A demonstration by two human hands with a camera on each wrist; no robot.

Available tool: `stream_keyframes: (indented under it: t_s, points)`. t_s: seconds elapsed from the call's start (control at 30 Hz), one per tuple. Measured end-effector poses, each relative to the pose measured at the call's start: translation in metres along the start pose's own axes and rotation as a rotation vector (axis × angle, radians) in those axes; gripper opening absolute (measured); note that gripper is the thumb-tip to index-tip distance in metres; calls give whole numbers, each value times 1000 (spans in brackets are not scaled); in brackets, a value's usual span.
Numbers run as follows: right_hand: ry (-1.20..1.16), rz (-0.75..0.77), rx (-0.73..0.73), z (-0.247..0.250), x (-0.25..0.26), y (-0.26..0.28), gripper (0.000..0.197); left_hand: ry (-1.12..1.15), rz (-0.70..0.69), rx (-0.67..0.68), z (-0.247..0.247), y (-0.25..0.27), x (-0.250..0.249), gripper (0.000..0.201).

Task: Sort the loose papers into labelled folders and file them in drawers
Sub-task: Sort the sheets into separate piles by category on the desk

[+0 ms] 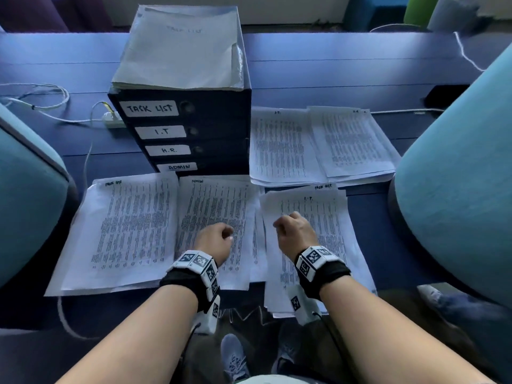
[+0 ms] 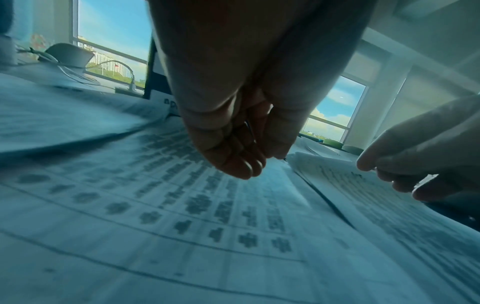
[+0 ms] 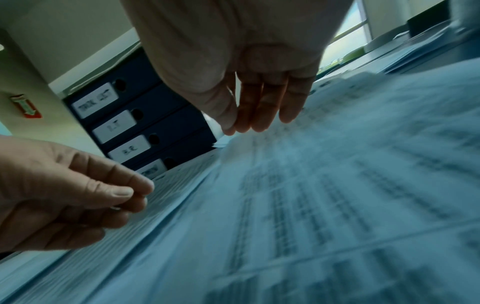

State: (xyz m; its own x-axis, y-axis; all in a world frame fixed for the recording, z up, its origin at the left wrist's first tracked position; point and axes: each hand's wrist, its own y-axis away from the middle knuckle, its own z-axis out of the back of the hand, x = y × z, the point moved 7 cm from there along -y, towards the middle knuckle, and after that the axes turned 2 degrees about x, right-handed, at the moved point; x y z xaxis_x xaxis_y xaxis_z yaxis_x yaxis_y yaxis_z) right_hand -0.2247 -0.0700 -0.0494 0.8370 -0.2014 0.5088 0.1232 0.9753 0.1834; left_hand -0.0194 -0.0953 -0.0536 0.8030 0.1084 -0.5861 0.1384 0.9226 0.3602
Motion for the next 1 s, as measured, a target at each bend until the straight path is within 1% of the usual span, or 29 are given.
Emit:
stream_keyframes:
  t_s: [0.2, 0.37, 0.47, 0.53, 0.63, 0.73, 0.8, 0.9, 1.0]
  points:
    - [-13, -102, -44, 37, -61, -1, 21, 76, -5, 63, -38, -10, -39, 25]
    - [78, -177, -93, 57, -102, 3, 26, 74, 38, 34, -59, -20, -62, 33]
    - [54, -185, -18, 50, -120, 6, 33, 41, 80, 7, -67, -24, -69, 40]
    - [55, -171, 33, 42, -127, 9, 33, 40, 106, -11, -71, -25, -70, 43]
    - [47, -130, 23, 39, -130, 10, 32, 49, 143, -38, -73, -23, -69, 48]
    - [28, -114, 24, 41, -131, 6, 34, 122, 197, -65, -73, -20, -68, 56]
    - [-1, -94, 40, 42, -128, 3, 35, 129, 219, -73, -73, -19, -68, 49]
    - [-21, -52, 71, 40, -122, -2, 36, 67, 197, -91, -70, -21, -69, 26]
    - [-61, -46, 80, 41, -122, -6, 38, 47, 172, -103, -65, -22, -73, 17]
